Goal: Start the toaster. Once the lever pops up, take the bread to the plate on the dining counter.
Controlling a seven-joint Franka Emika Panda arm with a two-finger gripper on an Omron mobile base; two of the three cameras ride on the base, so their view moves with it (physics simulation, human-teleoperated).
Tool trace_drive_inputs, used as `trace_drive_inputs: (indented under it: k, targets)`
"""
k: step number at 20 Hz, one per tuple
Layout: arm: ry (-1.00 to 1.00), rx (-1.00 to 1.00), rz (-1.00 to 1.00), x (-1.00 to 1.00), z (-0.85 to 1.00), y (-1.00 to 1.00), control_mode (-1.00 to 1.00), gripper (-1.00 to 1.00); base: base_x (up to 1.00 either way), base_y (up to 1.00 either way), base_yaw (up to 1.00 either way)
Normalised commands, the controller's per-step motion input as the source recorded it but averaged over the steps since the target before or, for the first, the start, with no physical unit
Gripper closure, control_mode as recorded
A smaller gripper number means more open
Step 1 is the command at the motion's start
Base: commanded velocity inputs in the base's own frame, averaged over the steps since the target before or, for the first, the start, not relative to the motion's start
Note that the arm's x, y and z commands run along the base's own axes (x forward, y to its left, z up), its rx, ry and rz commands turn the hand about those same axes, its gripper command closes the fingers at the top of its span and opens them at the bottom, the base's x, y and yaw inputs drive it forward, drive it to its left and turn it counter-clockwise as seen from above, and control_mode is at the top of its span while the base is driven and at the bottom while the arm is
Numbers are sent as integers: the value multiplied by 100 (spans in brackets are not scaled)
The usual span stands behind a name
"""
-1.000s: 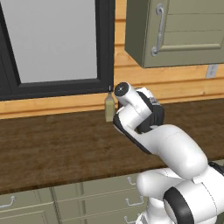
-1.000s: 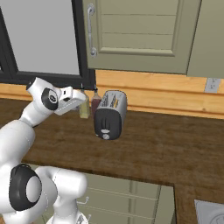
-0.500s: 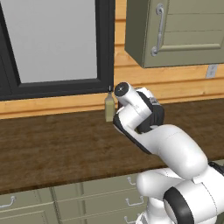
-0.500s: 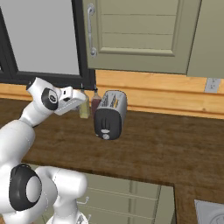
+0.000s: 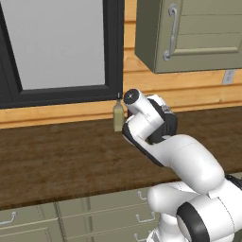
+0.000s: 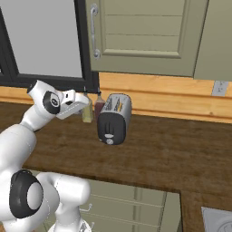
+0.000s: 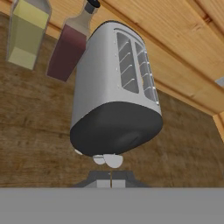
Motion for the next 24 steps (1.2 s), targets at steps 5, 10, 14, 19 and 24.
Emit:
trace_drive_inputs:
  k: [5,10,14,19,24]
  targets:
    - [0,0,0,0,0,0,-100,100,0,0,0]
    - [0,0,0,0,0,0,-100,100,0,0,0]
    - [0,0,0,0,0,0,-100,100,0,0,0]
    - [0,0,0,0,0,0,-100,100,0,0,0]
    - [0,0,0,0,0,0,-100,100,0,0,0]
